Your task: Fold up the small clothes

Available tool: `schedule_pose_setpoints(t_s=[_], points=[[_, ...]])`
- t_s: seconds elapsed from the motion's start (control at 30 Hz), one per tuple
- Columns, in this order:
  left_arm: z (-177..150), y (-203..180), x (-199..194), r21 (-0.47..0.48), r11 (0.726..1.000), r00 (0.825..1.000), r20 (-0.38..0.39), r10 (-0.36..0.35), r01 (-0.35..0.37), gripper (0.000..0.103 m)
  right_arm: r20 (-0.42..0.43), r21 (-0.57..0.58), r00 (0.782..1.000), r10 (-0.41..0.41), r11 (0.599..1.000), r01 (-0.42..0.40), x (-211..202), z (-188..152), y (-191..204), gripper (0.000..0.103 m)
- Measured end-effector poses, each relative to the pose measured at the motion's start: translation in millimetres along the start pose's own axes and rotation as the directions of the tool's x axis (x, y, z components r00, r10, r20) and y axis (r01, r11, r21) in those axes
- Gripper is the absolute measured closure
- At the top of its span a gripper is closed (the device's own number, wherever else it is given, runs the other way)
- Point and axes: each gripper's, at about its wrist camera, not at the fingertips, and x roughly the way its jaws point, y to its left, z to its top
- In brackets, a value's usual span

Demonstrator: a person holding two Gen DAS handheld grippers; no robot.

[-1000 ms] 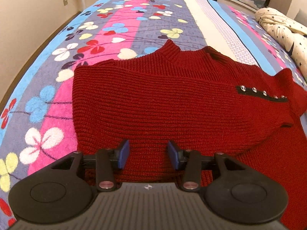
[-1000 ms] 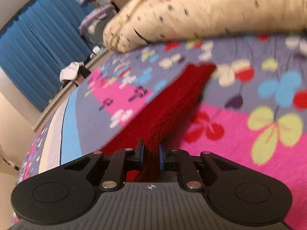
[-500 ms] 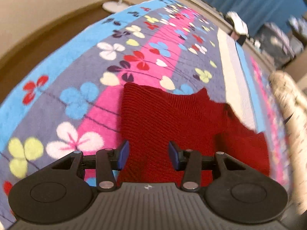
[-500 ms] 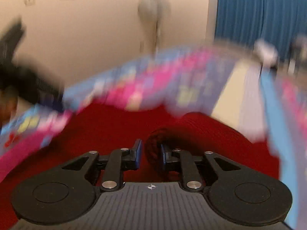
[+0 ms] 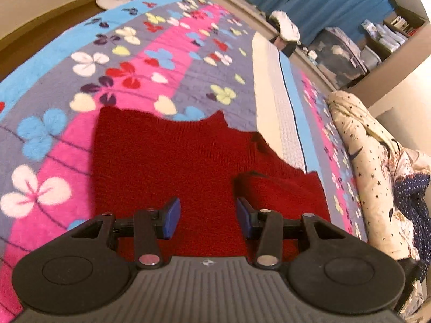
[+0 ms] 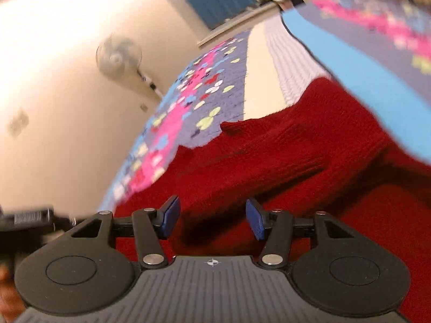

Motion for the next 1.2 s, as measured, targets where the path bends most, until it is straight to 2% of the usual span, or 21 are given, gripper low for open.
schedule_pose_setpoints(t_s=[0.03, 0.07, 0.1, 0.13, 0.17, 0.2, 0.27, 0.3, 0.33, 0.37, 0.47, 0.57, 0.63, 0.73, 0.77, 0.87, 0.93, 1.1, 1.13, 1.17, 1.2], points=[[2, 1, 0, -0.012, 1.0, 1.0, 0.012, 0.005, -0.005, 0.053, -0.002, 0.044, 1.0, -0.029, 0.999, 0.029, 10, 0, -5, 0.05], [3, 3, 0, -0.022, 1.0, 1.0, 0.02, 0.007, -0.007, 0.053, 0.011, 0.072, 0.999, -0.047, 0.996, 0.046, 15, -8, -6, 0.082], [5, 6, -1, -0.031, 1.0, 1.0, 0.024, 0.008, -0.007, 0.053, 0.041, 0.063, 0.998, -0.048, 0.997, 0.046, 17, -9, -5, 0.089], [7, 10, -3, -0.039, 0.999, 1.0, 0.03, 0.007, -0.006, 0.053, 0.088, -0.025, 0.996, -0.024, 0.999, 0.027, 15, -11, 8, 0.089], [8, 13, -5, -0.045, 0.999, 0.999, 0.037, 0.005, -0.003, 0.053, 0.129, -0.2, 0.991, 0.034, 0.98, -0.008, 10, -16, 32, 0.089], [11, 17, -7, -0.056, 0.998, 0.999, 0.043, -0.002, 0.004, 0.053, 0.129, -0.354, 0.987, 0.1, 0.934, -0.048, 6, -24, 54, 0.089], [16, 29, -10, -0.119, 0.992, 0.998, 0.044, -0.045, 0.05, 0.05, 0.015, -0.52, 0.965, 0.264, 0.826, -0.218, -2, -38, 86, 0.084], [18, 39, -10, -0.186, 0.978, 0.995, 0.04, -0.088, 0.094, 0.046, -0.047, -0.545, 0.953, 0.298, 0.792, -0.275, -3, -42, 93, 0.082], [19, 50, -10, -0.253, 0.96, 0.993, 0.032, -0.117, 0.122, 0.045, -0.09, -0.548, 0.952, 0.291, 0.784, -0.292, -1, -45, 95, 0.075], [19, 59, -8, -0.314, 0.938, 0.989, 0.025, -0.146, 0.147, 0.043, -0.113, -0.528, 0.959, 0.261, 0.802, -0.28, 2, -46, 95, 0.069], [17, 82, -3, -0.461, 0.866, 0.976, 0.012, -0.215, 0.197, 0.042, -0.126, -0.382, 0.981, 0.15, 0.905, -0.187, 7, -33, 82, 0.067], [17, 91, 1, -0.508, 0.839, 0.973, -0.005, -0.231, 0.196, 0.039, -0.118, -0.199, 0.993, 0.015, 0.979, -0.038, 4, -20, 57, 0.066], [18, 89, 4, -0.49, 0.852, 0.975, -0.024, -0.223, 0.183, 0.039, -0.132, -0.065, 0.988, -0.084, 0.995, 0.076, -7, -18, 33, 0.066], [17, 81, 14, -0.414, 0.907, 0.986, -0.095, -0.134, 0.083, 0.04, -0.112, 0.067, 0.979, -0.172, 0.981, 0.18, -28, -19, 10, 0.066], [16, 76, 18, -0.37, 0.928, 0.989, -0.121, -0.091, 0.04, 0.046, -0.091, 0.092, 0.974, -0.206, 0.972, 0.214, -36, -17, 6, 0.064], [15, 58, 22, -0.206, 0.975, 0.99, -0.132, 0.055, -0.082, 0.091, -0.018, 0.161, 0.956, -0.294, 0.942, 0.293, -52, -9, -6, 0.058], [14, 44, 21, -0.069, 0.989, 0.987, -0.094, 0.128, -0.135, 0.093, -0.008, 0.213, 0.944, -0.33, 0.922, 0.324, -53, -3, -16, 0.058], [13, 24, 9, 0.038, 0.992, 0.992, 0.033, 0.119, -0.12, 0.095, -0.044, 0.362, 0.935, -0.353, 0.866, 0.344, -37, 4, -57, 0.058], [14, 20, 6, 0.041, 0.994, 0.993, 0.063, 0.101, -0.104, 0.095, -0.036, 0.377, 0.937, -0.348, 0.864, 0.335, -35, 6, -61, 0.07], [14, 17, -1, 0.04, 0.997, 0.991, 0.113, 0.065, -0.07, 0.095, -0.02, 0.381, 0.944, -0.328, 0.871, 0.311, -34, 9, -64, 0.089], [14, 15, -10, 0.035, 0.999, 0.984, 0.177, 0.02, -0.027, 0.095, 0.002, 0.388, 0.952, -0.306, 0.877, 0.282, -34, 14, -65, 0.089]])
